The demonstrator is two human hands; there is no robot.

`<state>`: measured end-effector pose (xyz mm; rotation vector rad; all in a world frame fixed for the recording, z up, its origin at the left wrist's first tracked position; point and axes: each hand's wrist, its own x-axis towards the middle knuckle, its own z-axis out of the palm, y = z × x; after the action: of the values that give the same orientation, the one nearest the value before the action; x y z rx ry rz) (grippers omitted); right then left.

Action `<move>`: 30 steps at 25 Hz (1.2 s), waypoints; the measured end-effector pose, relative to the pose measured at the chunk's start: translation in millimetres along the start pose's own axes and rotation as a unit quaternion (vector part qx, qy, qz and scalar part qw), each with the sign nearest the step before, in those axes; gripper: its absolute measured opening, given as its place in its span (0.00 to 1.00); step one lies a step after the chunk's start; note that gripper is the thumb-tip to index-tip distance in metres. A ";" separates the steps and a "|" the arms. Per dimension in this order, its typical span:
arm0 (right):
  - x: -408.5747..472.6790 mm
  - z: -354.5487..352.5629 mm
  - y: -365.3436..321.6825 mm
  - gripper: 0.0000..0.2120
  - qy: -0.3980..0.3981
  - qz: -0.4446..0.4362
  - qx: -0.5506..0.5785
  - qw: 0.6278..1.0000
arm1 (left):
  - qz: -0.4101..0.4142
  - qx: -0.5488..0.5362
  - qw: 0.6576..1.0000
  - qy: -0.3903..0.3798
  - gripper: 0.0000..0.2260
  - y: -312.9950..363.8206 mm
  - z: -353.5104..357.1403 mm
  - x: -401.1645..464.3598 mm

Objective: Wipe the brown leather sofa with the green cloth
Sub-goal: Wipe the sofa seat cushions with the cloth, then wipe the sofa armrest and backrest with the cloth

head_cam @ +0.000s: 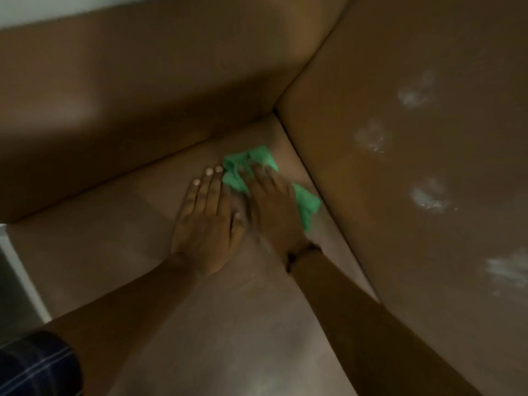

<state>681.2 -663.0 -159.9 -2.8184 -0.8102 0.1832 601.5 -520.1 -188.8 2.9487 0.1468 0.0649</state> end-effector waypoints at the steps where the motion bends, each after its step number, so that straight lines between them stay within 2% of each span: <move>1: -42.6 -8.5 20.4 0.27 -0.012 -0.004 -0.015 1.000 | -0.009 -0.004 1.000 -0.010 0.35 9.9 -7.3 -3.2; 5: -156.4 -3.7 36.8 0.25 -0.015 0.110 -0.015 0.994 | 0.005 0.012 1.000 -0.018 0.35 43.0 12.4 -31.6; 6: -155.0 -1.2 37.0 0.25 -0.006 0.098 -0.018 0.995 | 0.016 0.011 1.000 -0.005 0.35 55.1 23.0 -38.3; 9: -113.2 -22.9 46.9 0.24 -0.016 -0.025 -0.040 0.999 | 0.004 -0.003 1.000 0.019 0.37 84.4 42.3 -42.7; 11: -81.5 -66.2 55.5 0.23 0.007 -0.055 -0.133 0.990 | -0.026 -0.029 0.999 0.030 0.38 96.9 43.5 -36.8; 12: -62.7 -95.1 65.7 0.21 0.040 -0.075 -0.217 0.973 | -0.031 -0.037 0.998 0.028 0.38 105.3 39.7 -29.9; 13: -42.8 -126.3 75.6 0.23 0.061 -0.087 -0.295 0.949 | -0.031 -0.043 0.998 0.024 0.38 112.5 35.2 -20.8; 15: -11.5 -175.5 81.7 0.27 0.041 -0.092 -0.418 0.903 | -0.029 -0.054 0.998 0.020 0.37 120.4 32.3 -2.7; 16: -3.0 -184.5 80.8 0.27 -0.017 -0.104 -0.466 0.879 | -0.028 -0.062 0.997 0.026 0.36 121.6 33.5 4.5; 18: -15.3 -171.6 85.0 0.30 -0.199 -0.178 -0.509 0.818 | -0.035 -0.080 0.995 0.047 0.36 121.4 37.1 10.4; 19: -24.6 -165.4 86.8 0.31 -0.292 -0.221 -0.518 0.773 | -0.043 -0.088 0.993 0.059 0.36 120.3 40.4 10.2; 20: -21.2 -167.8 88.9 0.32 -0.338 -0.253 -0.523 0.740 | -0.048 -0.090 0.992 0.070 0.35 119.7 43.8 7.7; 21: -6.8 -174.6 92.3 0.32 -0.326 -0.265 -0.534 0.734 | -0.048 -0.091 0.992 0.079 0.35 120.6 46.1 5.6; 24: 57.7 -201.9 92.0 0.32 -0.137 -0.217 -0.557 0.790 | -0.044 -0.110 0.990 0.080 0.35 120.3 46.0 4.9; 25: 65.2 -205.6 84.1 0.33 -0.119 -0.195 -0.555 0.800 | -0.042 -0.119 0.989 0.080 0.35 117.4 45.1 5.4; 26: 59.3 -205.3 77.7 0.33 -0.136 -0.202 -0.566 0.788 | -0.040 -0.126 0.988 0.083 0.34 115.3 44.9 4.8; 29: -33.4 -214.9 93.2 0.30 -0.218 -0.318 -0.606 0.695 | -0.033 -0.150 0.985 0.077 0.35 113.4 40.3 1.4; 30: -50.3 -230.3 95.7 0.31 -0.237 -0.315 -0.590 0.705 | -0.033 -0.151 0.985 0.078 0.35 113.8 39.6 1.3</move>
<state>727.8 -806.1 45.2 -3.1980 -2.8100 0.3862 615.6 -638.5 -206.1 2.6322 0.2340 0.2827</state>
